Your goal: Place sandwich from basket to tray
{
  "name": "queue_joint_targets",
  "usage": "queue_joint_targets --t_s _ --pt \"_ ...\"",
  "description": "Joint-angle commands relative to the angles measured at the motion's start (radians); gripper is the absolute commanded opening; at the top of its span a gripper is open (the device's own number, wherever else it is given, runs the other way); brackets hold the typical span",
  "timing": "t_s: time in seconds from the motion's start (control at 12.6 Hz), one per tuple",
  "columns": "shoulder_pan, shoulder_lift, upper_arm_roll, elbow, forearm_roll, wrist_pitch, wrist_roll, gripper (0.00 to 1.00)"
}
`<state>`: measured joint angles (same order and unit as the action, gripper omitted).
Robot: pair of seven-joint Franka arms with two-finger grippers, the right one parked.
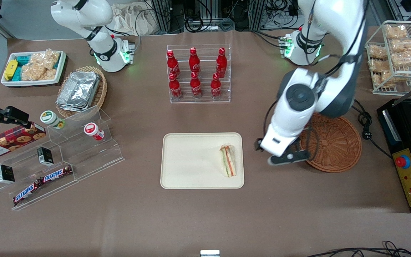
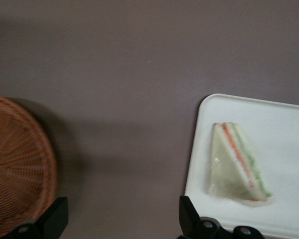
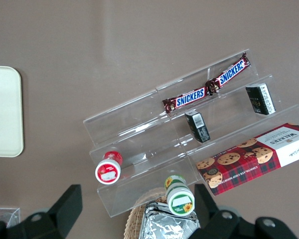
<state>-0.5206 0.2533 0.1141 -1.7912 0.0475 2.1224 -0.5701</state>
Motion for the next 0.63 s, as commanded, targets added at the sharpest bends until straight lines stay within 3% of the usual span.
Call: queue_joint_targets --t_s 0.0,0.24,0.56 --pt "0.080 -0.222 -0.001 -0.222 0.014 0.027 0.120 1.00" --pt "0.235 -0.272 -0.001 -0.174 0.002 -0.097 0.352 1.00" --pt "0.312 -0.168 -0.001 0.092 -0.009 -0.333 0.368 1.00"
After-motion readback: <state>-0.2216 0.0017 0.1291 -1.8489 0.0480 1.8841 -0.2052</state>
